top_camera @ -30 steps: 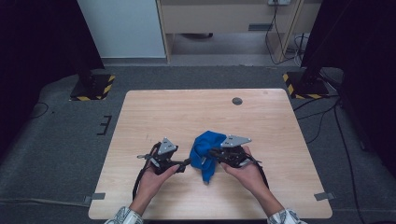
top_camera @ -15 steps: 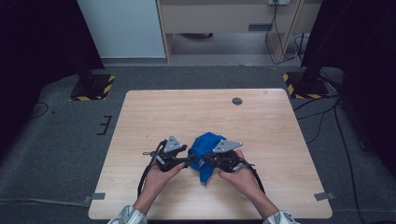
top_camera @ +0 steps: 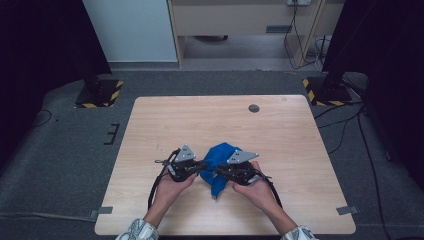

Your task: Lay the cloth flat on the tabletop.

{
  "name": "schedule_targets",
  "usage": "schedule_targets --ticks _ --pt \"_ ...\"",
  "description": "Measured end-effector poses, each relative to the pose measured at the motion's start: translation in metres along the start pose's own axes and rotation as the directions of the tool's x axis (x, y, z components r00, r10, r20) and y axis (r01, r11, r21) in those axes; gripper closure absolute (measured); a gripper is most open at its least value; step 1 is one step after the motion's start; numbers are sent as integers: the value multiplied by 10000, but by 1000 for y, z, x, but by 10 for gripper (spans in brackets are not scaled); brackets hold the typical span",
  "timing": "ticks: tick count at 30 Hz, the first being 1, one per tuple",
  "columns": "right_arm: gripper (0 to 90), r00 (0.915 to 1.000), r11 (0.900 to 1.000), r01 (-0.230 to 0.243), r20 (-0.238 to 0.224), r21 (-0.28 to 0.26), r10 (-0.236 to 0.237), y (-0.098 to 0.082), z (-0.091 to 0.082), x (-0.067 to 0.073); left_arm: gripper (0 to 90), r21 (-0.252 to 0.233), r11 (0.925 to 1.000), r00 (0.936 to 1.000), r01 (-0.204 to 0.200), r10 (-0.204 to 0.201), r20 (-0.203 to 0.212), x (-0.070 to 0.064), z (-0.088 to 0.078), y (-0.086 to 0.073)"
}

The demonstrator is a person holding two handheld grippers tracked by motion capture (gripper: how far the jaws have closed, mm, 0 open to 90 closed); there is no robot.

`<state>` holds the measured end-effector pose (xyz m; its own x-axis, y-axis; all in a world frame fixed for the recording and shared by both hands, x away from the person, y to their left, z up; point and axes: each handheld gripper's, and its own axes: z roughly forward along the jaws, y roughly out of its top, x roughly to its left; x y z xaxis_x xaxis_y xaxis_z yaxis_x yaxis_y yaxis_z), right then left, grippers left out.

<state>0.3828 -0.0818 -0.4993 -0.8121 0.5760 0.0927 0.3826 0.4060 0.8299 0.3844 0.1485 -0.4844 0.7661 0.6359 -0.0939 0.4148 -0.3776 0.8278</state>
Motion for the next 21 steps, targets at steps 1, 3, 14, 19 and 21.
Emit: schedule_targets --ticks 1,3,14,19,21 --pt "678 10000 10000 -43 6 5 43 0 -1 -1 845 -99 9999 9999 125 -126 -118 1 -2 0" --pt "561 9999 9999 -116 98 80 115 1 -2 -3 846 -341 9985 9983 428 -441 -376 5 -7 -1" --pt "309 9959 9988 -436 786 -220 452 0 -16 -22 824 -154 9890 9635 1468 -1465 -2239 41 -22 -23" --pt "462 9894 9972 -665 1270 -356 705 -6 -23 -36 820 303 9870 9540 1576 -1442 -2630 51 -22 -31" --pt "554 9851 9964 -776 1509 -348 820 -9 -25 -42 816 469 9860 9507 1601 -1412 -2759 54 -22 -34"
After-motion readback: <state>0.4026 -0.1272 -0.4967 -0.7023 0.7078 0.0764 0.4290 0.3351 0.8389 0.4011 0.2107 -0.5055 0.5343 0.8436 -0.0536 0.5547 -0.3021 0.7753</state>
